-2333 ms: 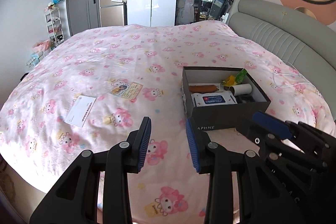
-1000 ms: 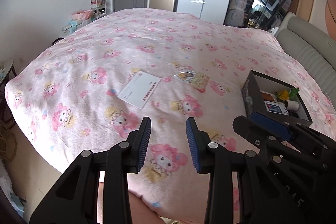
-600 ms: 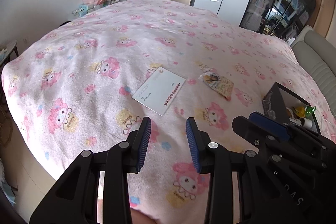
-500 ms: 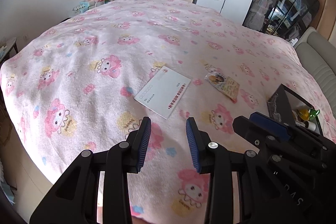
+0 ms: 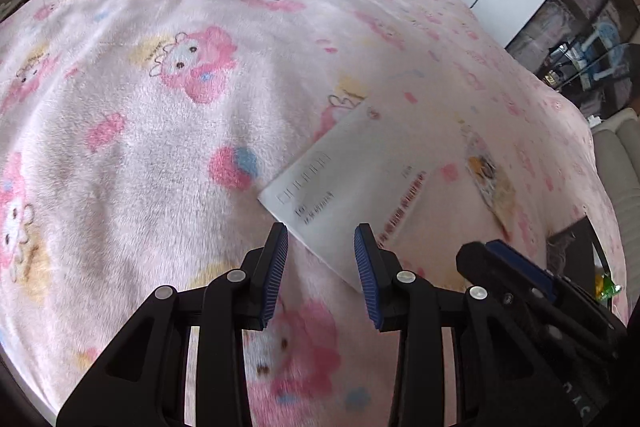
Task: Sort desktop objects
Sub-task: 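Close the left gripper on the white envelope edge and lift it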
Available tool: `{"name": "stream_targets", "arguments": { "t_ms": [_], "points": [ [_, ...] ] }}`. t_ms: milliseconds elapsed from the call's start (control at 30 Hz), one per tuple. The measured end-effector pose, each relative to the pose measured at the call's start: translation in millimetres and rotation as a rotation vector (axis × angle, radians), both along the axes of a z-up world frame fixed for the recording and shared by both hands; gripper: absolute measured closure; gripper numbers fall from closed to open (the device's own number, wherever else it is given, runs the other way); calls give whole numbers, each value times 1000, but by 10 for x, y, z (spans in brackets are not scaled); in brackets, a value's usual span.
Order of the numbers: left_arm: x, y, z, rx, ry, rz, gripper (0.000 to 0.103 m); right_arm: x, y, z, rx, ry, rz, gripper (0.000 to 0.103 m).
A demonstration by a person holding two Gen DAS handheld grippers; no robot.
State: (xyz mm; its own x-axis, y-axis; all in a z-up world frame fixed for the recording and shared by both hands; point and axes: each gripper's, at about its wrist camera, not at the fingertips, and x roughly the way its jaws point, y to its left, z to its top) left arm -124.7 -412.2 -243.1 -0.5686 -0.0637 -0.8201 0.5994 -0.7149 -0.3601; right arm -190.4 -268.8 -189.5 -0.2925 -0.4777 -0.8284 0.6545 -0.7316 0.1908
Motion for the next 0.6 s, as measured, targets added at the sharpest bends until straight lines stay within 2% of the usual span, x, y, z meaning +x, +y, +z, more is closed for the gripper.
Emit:
{"name": "stream_targets", "arguments": {
  "t_ms": [133,233,600],
  "points": [
    [-46,-97,-89,10,15,16,68,-161,-76,-250,24,-62,-11,78],
    [-4,-135,-159,50,54,15,68,-224,-117,-370,35,-86,-7,78],
    [37,-291,-259,121,122,45,68,-295,-356,-569,10,-122,62,79]
  ]
}}
